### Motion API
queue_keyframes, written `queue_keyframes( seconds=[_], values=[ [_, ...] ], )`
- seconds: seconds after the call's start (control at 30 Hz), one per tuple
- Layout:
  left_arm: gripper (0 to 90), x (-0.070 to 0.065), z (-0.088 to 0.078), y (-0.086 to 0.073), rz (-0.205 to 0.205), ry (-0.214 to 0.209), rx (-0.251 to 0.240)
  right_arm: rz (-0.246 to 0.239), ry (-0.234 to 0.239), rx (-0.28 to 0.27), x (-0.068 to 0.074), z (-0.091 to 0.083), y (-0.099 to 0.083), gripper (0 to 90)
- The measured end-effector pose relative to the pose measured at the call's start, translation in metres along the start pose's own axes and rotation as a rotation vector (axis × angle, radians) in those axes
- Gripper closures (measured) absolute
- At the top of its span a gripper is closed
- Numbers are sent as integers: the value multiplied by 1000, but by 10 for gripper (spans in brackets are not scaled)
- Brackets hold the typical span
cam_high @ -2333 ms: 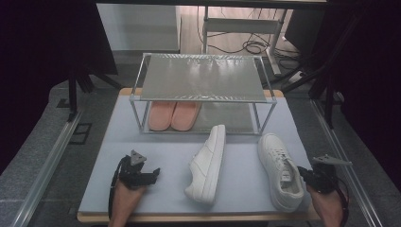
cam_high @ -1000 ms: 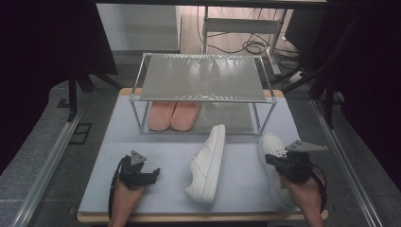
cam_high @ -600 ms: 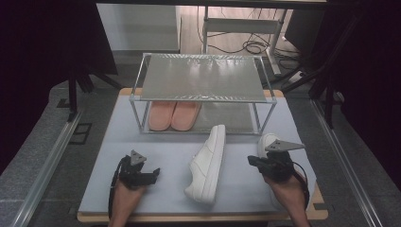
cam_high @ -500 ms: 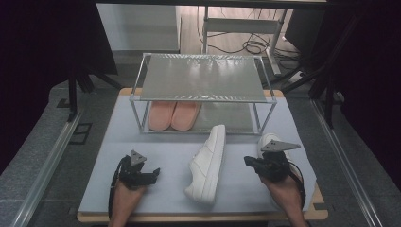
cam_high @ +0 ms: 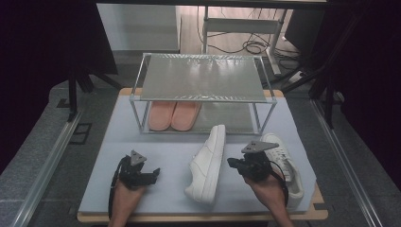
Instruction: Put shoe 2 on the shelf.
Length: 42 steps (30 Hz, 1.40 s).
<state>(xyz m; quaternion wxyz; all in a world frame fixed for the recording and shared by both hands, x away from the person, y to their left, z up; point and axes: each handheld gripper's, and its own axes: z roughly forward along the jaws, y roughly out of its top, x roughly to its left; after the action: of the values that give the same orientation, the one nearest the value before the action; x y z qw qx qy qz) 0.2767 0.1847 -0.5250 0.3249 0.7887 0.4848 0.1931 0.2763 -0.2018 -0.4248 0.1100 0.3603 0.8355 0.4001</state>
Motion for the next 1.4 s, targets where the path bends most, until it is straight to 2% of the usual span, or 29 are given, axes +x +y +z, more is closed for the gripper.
queue_keyframes(
  seconds=[0.37,0.77,0.97,1.07,1.4],
  values=[
    [151,0,0,0,-3,-1,-3,-31,42,5,11,17,8,900],
    [151,0,0,0,-3,-1,-2,-45,45,14,16,31,11,900],
    [150,0,0,0,-1,1,-3,-56,33,19,18,31,11,900],
    [151,-1,0,0,0,2,-3,-49,41,18,16,30,9,900],
    [151,-1,0,0,4,3,-2,-42,20,18,16,23,2,900]
  ],
)
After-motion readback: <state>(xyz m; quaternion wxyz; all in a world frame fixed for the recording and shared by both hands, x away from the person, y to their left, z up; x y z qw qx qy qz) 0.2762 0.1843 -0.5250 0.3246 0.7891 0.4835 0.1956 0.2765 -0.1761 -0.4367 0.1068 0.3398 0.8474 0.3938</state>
